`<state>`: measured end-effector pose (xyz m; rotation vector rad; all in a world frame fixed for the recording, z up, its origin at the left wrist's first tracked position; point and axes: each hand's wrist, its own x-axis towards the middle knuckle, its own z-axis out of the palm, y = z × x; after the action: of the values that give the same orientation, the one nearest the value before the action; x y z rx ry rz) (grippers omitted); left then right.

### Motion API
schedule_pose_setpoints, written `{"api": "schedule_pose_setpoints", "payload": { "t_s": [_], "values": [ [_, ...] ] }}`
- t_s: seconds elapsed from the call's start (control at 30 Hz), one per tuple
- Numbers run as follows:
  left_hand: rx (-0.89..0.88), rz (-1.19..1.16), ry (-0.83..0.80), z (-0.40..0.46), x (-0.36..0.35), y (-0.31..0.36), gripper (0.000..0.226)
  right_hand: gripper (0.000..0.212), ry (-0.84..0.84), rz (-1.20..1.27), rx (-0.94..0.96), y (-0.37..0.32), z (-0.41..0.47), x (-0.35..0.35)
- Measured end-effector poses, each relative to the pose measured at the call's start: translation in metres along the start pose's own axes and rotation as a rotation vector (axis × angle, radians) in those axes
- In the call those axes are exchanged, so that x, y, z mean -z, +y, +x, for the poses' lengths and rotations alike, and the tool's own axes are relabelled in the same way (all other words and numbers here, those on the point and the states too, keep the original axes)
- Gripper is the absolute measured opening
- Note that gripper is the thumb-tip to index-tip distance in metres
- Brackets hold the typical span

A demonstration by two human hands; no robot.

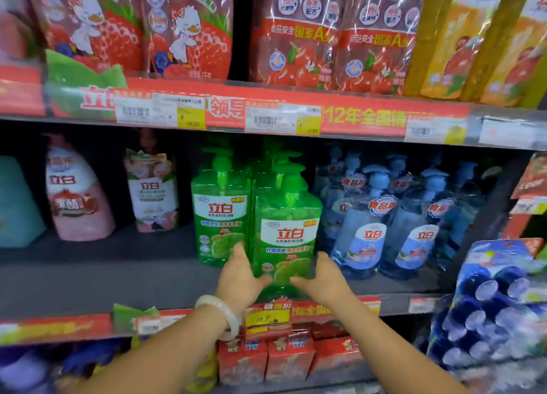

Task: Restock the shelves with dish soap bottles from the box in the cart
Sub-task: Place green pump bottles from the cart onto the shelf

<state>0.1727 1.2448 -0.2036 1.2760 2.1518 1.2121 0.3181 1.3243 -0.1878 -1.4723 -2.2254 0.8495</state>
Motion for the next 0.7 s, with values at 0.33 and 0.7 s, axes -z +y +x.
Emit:
{"api": "schedule_pose_setpoints", "payload": {
  "t_s": [0.33,0.7],
  "values": [
    [0.011,0.75,-0.058,-0.078,0.046,-0.057,0.071,0.043,-0.184,-0.5,0.449,-0.042,-0.061,-0.073],
    [0.406,0.941,0.109,-0.22,0.235,-0.169,0.052,0.048,-0.355,-0.692,0.937,-0.214,-0.167,-0.238]
  ]
}}
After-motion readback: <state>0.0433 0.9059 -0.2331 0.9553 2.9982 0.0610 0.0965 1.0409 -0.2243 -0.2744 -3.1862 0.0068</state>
